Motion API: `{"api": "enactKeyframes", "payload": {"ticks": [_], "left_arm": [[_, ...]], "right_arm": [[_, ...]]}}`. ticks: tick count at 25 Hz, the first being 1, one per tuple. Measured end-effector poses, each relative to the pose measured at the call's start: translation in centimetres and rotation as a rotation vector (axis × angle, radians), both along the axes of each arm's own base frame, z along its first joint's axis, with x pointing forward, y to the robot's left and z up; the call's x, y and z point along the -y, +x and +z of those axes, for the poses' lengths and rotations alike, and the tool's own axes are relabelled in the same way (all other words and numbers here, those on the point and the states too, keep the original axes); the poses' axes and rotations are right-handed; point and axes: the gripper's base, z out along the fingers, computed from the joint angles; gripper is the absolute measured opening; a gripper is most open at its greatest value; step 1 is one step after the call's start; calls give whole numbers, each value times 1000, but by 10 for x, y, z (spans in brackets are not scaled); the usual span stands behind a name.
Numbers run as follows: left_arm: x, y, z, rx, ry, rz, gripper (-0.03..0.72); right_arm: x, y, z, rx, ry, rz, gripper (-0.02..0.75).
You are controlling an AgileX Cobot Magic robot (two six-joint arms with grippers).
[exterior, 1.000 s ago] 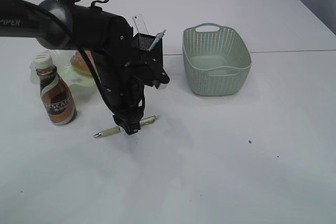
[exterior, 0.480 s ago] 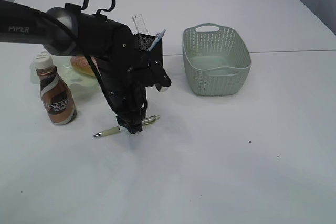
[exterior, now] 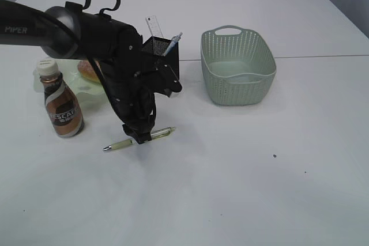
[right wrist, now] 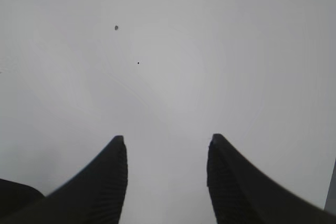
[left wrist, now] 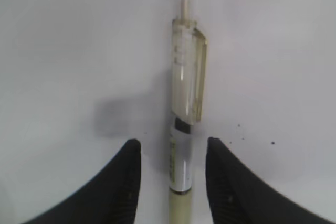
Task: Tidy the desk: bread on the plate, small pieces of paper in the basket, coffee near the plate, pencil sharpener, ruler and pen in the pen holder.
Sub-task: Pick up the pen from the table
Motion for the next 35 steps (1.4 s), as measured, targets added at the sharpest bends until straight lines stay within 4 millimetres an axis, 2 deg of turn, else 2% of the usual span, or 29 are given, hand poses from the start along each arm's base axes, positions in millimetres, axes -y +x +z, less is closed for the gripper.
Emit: {"api": "enactKeyframes", "payload": {"ticks": [9,17,35], "left_arm": [[1,-2,0,-25,-12,14,305],[2,-3,0,-35,-23,23,248],[2,-3,-7,-48,-14,22,244]], "right_arm": [[0,0,0,0,0,0,365],[0,0,0,0,0,0,365],[0,0,0,0,0,0,365]]}}
